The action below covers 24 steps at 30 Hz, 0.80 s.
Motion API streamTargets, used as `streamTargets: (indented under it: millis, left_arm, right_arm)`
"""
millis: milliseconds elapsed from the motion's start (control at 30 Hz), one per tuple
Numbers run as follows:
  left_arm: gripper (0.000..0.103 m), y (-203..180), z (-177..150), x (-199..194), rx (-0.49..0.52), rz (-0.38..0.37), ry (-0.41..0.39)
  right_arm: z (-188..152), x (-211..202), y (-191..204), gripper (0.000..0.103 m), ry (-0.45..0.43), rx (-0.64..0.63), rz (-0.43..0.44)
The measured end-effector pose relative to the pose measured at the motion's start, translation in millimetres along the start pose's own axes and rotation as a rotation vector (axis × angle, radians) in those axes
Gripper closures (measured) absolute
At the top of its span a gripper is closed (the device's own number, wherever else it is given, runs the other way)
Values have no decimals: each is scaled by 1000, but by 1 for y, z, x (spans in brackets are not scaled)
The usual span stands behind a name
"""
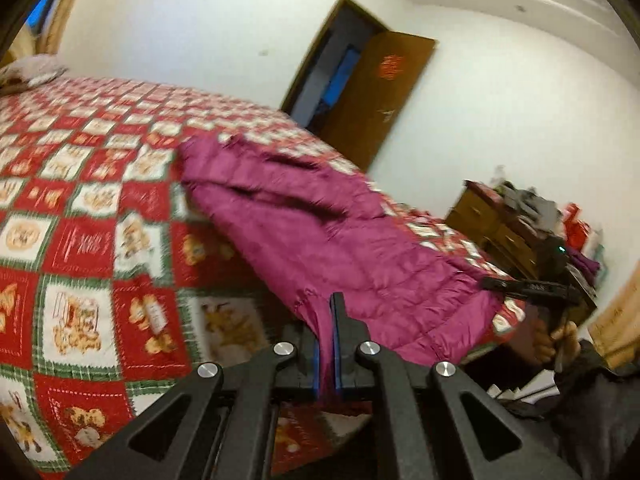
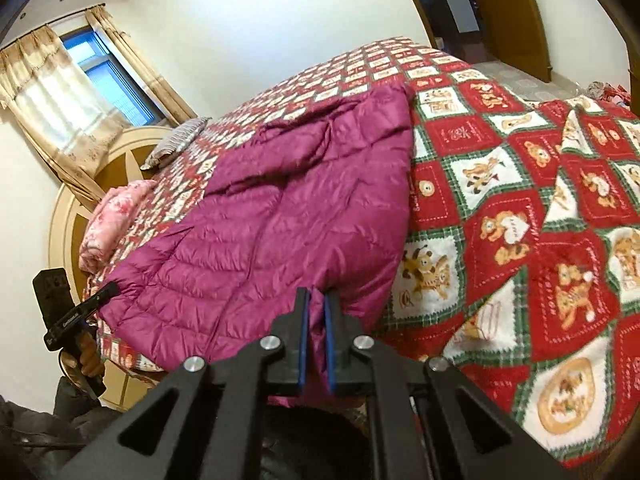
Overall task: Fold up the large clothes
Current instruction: 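Lift the folded jacket with both grippers and carry it off the bed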
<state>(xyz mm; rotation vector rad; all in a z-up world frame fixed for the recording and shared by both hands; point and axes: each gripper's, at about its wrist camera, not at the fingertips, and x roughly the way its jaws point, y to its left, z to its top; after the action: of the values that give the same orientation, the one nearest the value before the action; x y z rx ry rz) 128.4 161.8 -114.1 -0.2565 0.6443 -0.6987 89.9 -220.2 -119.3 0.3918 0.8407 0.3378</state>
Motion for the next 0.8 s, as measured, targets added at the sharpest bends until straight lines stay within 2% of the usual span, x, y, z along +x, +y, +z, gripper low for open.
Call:
streamTargets:
  millis: [200, 333, 433, 467, 500, 533, 600, 667, 700, 733, 800]
  left_arm:
    - [100, -37, 5, -37, 106, -95, -35]
    - [100, -56, 26, -60, 155, -154, -72]
    - [99, -58, 50, -58, 172, -121, -82]
    - [99, -56, 54, -56, 162, -121, -76]
    - [99, -53, 58, -52, 153, -127, -71]
    - [99, -51, 61, -50, 152, -127, -76]
    - [99, -50, 60, -49, 153, -127, -89]
    - [99, -49, 59, -52, 157, -133, -100]
    - [99, -49, 58, -54, 159, -135, -104]
    - [99, -48, 59, -56, 159, -136, -109]
    - [100, -47, 60, -57, 152, -139, -117]
  right_arm:
    - [-2, -45, 6, 95, -44, 3, 4]
    - [9, -82, 11, 95, -121, 19, 25]
    - [27, -87, 5, 95, -169, 47, 64]
    - [34, -82, 4, 95, -176, 38, 13]
    - [36, -76, 3, 91, -176, 29, -34]
    - [38, -68, -1, 90, -163, 30, -48]
    - [36, -45, -10, 90, -90, 71, 7]
    - [26, -18, -13, 87, 14, 89, 11]
    - [20, -9, -13, 77, 56, 88, 1]
    - [13, 1, -13, 63, 106, 95, 0]
    - [-1, 17, -17, 41, 185, 140, 27]
